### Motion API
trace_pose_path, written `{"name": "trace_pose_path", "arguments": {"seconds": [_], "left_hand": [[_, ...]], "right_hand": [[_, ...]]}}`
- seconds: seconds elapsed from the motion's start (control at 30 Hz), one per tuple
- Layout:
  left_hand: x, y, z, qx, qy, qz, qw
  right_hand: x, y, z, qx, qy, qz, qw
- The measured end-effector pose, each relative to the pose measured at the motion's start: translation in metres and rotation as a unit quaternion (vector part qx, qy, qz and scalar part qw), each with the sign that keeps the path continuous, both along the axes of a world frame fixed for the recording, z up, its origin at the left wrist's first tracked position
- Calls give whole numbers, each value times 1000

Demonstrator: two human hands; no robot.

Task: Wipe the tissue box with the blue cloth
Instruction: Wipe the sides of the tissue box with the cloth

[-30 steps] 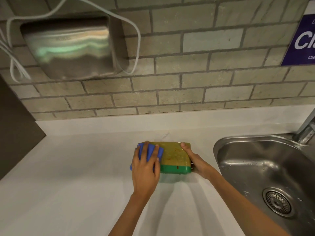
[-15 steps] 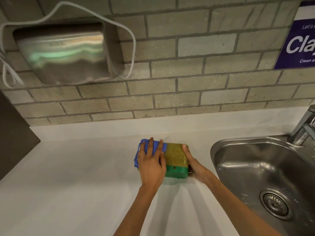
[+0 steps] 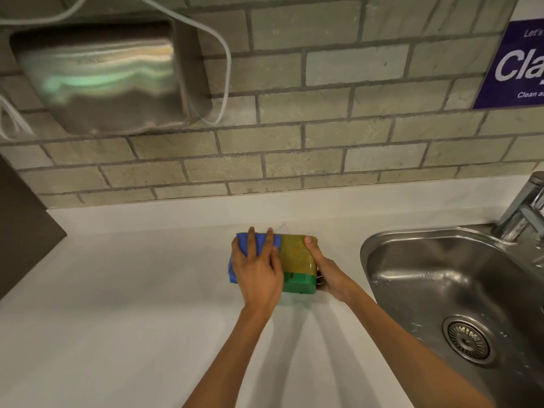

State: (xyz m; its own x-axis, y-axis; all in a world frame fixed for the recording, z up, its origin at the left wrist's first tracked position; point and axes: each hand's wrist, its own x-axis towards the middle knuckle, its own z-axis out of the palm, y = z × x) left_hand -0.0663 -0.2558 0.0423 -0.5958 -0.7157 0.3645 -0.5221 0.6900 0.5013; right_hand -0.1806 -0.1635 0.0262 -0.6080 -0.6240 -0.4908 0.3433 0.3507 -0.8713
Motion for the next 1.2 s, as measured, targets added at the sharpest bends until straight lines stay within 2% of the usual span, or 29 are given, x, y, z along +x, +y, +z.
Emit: {"name": "trace_pose_path", "arguments": {"seconds": [0.1,0.23,0.3,0.43,0.5,0.53,0.63,0.73,0.8,0.93,1.03,1.2], "left_hand": [[-12,21,3,19,-3,-42,999],[12,30,-7,-108,5,-121,987],[22,15,-12,-87,15,-107,990],[6,3,-8,1,23,-15,1000],[-7,14,-1,19,25,-26,999],[-10,22,1,9,16,-45,999],[1,39,-2,-109,4,-112,988],[25,27,-13,-144,-16,-165,976],[34,10,-16,-116,-10,-138,984],[15,-11,-8,-28,38,-2,999],[-8,2,-1,3,44,10,999],[4,29,-13,-121,20,-103,987]], "right_hand": [[0,-2,3,0,-1,-2,1000],[-5,1,9,9,-2,4,1000],[-4,0,12,11,-5,8,1000],[0,-7,14,19,3,3,1000],[0,-8,15,23,5,-1,1000],[0,-7,15,23,4,-4,1000],[-3,-1,13,23,-6,-4,1000],[-4,4,11,25,-17,-1,1000],[-3,4,12,25,-17,-4,1000],[-1,-5,18,32,5,-11,999],[1,-11,19,33,8,-24,999],[-4,-9,18,39,1,-20,999]]}}
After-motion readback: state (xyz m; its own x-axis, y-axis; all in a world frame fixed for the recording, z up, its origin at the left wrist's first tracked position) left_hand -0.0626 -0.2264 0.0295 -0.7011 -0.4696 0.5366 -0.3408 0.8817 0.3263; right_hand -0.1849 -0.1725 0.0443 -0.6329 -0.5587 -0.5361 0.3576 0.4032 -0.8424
